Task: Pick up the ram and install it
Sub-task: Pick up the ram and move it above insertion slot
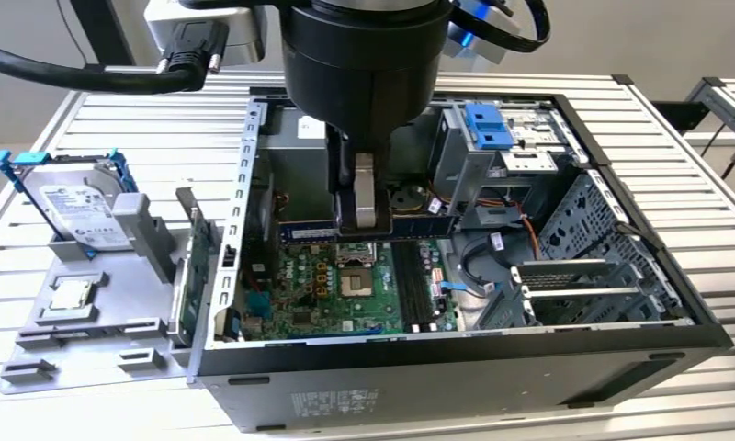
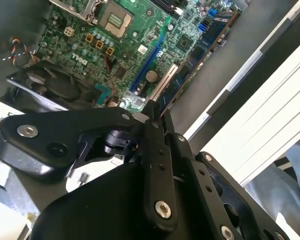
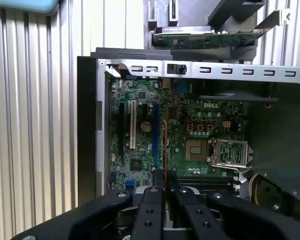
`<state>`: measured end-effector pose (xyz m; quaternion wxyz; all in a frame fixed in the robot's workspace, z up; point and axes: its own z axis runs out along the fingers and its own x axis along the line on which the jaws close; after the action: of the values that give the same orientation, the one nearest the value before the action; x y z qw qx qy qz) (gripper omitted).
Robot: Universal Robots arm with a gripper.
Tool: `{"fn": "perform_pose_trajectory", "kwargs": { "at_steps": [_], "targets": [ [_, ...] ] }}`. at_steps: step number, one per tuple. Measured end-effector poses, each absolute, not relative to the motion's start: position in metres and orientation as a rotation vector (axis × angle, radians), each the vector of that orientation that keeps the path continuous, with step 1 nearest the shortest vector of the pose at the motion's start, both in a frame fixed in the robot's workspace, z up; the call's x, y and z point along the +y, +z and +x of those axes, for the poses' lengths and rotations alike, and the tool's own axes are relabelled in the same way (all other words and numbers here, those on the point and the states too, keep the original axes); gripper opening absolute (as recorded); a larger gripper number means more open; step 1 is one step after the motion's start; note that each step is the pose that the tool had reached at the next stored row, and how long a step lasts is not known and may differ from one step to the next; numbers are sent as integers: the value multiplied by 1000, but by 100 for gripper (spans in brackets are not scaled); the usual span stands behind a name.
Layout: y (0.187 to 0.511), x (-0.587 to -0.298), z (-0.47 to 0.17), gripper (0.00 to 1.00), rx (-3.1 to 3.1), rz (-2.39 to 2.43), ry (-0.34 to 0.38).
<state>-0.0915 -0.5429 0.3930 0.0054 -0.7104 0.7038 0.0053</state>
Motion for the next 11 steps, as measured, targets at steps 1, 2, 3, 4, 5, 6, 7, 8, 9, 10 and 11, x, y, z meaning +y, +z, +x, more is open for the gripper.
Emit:
{"fn": "perform_pose_trajectory", "kwargs": {
  "at_steps": [1, 2, 3, 4, 5, 6, 7, 8, 9, 10, 11],
  "targets": [
    [393, -542, -91, 0, 2203, -2223, 18],
    [393, -542, -91, 0, 2202, -2223, 19],
    [393, -541, -91, 0, 2202, -2223, 20],
    [392, -540, -91, 0, 2201, -2222, 21],
    [392, -540, -91, 0, 2201, -2222, 21],
    [392, -540, -91, 0, 2201, -2222, 21],
    [392, -540, -91, 0, 2201, -2222, 21],
    [392, -539, -91, 0, 2201, -2222, 21],
    [392, -539, -91, 0, 2201, -2222, 21],
    [392, -539, -91, 0, 2201, -2222, 21],
    [391, -539, -91, 0, 2201, -2222, 21]
  ]
}}
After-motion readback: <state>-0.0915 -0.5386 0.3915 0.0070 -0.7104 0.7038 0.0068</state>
